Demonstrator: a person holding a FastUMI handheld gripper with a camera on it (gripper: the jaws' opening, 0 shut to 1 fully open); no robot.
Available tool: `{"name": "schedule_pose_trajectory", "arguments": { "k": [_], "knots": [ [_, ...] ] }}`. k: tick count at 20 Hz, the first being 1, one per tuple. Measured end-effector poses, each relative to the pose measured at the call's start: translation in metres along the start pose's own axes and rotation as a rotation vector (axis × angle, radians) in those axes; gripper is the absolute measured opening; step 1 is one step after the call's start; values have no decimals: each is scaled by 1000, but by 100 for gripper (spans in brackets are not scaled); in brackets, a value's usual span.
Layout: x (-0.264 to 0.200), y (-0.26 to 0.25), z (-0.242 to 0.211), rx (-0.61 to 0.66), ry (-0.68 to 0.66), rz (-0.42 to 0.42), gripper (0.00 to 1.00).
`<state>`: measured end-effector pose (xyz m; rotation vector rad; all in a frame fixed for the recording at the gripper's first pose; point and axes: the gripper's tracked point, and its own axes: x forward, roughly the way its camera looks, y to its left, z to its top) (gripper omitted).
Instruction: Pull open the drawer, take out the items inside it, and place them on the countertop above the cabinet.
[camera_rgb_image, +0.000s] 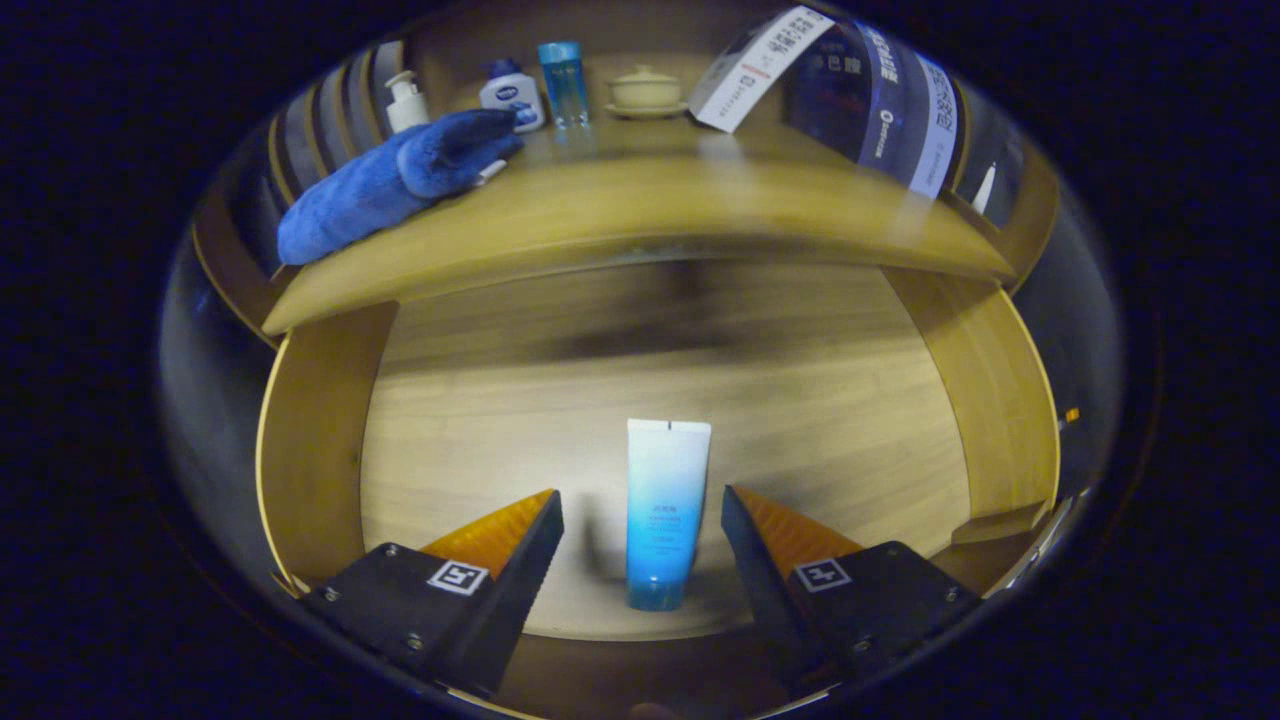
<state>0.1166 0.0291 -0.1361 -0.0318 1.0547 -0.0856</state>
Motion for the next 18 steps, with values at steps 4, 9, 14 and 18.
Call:
{"name": "schedule_pose_trajectory", "arguments": {
  "k": [4, 9, 14, 18],
  "knots": [
    [12, -12, -8, 2, 51, -71, 78],
    [13, -19, -8, -117, 34, -140, 46],
    [-8, -6, 18, -98, -154, -54, 41],
    [-43, 9, 37, -72, -356, 45, 41]
  ]
}}
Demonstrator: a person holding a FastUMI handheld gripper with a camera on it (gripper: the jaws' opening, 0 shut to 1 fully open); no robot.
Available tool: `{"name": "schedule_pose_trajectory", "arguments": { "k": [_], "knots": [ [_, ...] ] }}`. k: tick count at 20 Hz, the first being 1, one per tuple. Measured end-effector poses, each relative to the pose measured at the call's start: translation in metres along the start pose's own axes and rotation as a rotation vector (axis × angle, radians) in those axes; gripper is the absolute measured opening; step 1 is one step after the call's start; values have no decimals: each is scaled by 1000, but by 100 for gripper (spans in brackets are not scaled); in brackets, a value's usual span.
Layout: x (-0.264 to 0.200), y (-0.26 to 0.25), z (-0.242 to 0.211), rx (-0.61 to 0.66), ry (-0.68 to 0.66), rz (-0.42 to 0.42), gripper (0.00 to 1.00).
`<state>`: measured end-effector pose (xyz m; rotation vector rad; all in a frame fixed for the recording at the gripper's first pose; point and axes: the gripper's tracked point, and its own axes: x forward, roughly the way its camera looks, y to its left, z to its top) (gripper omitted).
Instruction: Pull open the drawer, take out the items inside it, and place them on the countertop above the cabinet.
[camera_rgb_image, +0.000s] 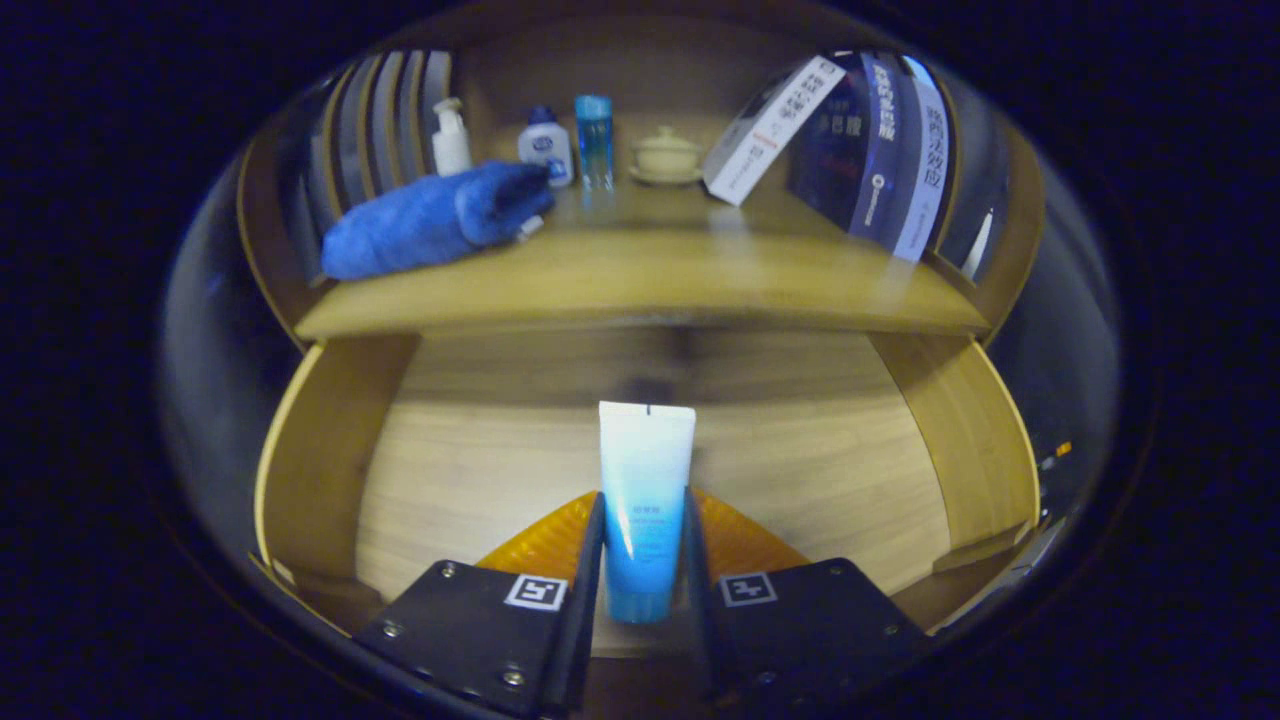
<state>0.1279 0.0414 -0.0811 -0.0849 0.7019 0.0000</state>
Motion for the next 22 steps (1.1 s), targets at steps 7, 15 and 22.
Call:
{"name": "schedule_pose_trajectory", "arguments": {
  "k": [7, 15, 22],
  "knots": [
    [-71, 14, 83, -48, -378, 27, 41],
    [-108, 28, 174, -28, -618, 40, 41],
    [-51, 18, 193, 74, -598, 17, 40]
  ]
}}
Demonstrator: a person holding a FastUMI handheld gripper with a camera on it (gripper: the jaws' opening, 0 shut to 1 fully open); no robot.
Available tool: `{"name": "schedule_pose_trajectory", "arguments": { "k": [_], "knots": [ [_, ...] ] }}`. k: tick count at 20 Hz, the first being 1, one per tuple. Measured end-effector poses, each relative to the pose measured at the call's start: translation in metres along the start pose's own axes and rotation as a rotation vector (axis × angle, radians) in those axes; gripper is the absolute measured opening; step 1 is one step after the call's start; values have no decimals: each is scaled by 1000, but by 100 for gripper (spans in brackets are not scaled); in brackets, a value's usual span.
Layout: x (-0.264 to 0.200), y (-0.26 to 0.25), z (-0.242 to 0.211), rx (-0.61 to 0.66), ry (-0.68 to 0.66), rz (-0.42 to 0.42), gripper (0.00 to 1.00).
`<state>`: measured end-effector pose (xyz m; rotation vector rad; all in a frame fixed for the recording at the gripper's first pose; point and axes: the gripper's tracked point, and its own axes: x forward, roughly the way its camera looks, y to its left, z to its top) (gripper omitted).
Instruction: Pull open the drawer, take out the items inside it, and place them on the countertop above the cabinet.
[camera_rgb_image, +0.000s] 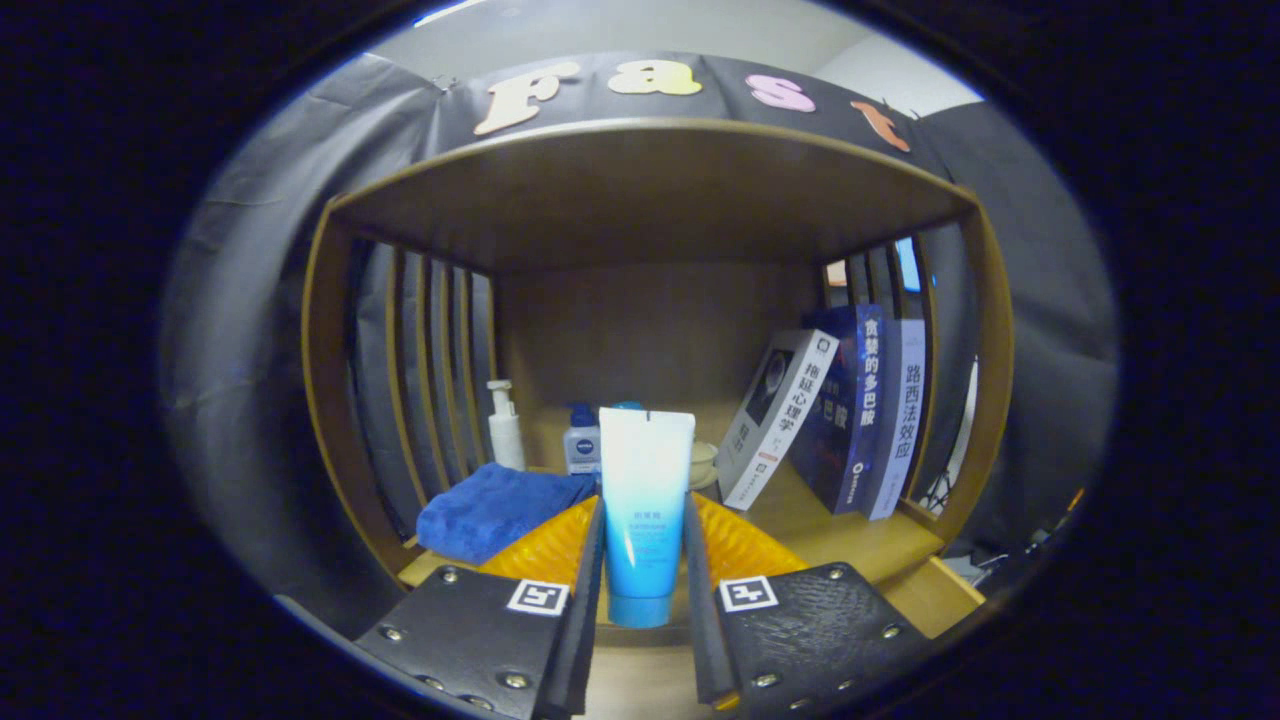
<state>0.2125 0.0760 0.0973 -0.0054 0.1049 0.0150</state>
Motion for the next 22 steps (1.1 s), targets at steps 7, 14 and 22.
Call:
{"name": "schedule_pose_trajectory", "arguments": {
  "k": [7, 14, 22],
  "knots": [
    [44, -11, -70, -1, 129, -33, 40],
    [74, -12, -94, 29, 176, -57, 40],
    [100, -22, -98, 50, 177, -89, 40]
  ]
}}
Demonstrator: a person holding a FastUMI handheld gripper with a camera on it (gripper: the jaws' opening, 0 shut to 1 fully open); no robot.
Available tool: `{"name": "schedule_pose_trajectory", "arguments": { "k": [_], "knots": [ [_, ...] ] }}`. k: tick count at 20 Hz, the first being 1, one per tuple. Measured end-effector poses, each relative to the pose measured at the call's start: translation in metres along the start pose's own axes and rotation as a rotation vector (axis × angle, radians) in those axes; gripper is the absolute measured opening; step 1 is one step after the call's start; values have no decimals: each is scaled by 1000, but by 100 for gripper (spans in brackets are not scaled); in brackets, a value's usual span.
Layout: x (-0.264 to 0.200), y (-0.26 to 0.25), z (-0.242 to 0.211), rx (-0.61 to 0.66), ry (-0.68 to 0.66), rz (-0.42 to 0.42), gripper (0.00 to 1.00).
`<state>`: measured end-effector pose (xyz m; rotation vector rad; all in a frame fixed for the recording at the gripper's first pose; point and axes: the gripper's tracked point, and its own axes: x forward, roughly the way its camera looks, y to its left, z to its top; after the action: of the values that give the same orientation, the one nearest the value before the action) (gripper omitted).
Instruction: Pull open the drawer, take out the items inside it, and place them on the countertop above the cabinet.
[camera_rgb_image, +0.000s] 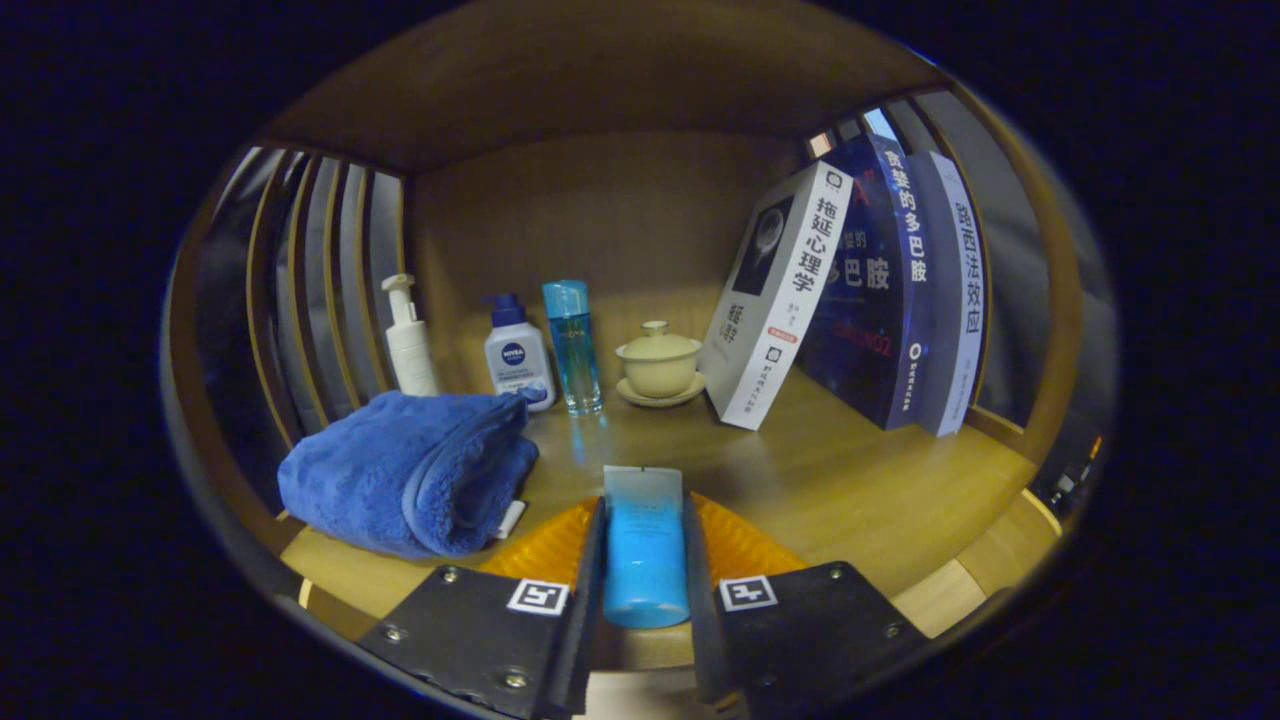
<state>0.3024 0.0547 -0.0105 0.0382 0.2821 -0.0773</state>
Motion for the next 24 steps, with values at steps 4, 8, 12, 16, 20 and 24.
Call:
{"name": "schedule_pose_trajectory", "arguments": {
  "k": [4, 8, 12, 16, 20, 24],
  "knots": [
    [4, -6, 2, -1, 31, -22, 46],
    [-19, -12, 23, -47, -31, -24, 97],
    [-64, -12, 36, -72, -51, 23, 99],
    [-120, -12, 55, -125, -73, 61, 99],
    [-185, -25, 86, -165, -163, 34, 99],
    [-254, -28, 90, -142, -220, 54, 98]
  ]
}}
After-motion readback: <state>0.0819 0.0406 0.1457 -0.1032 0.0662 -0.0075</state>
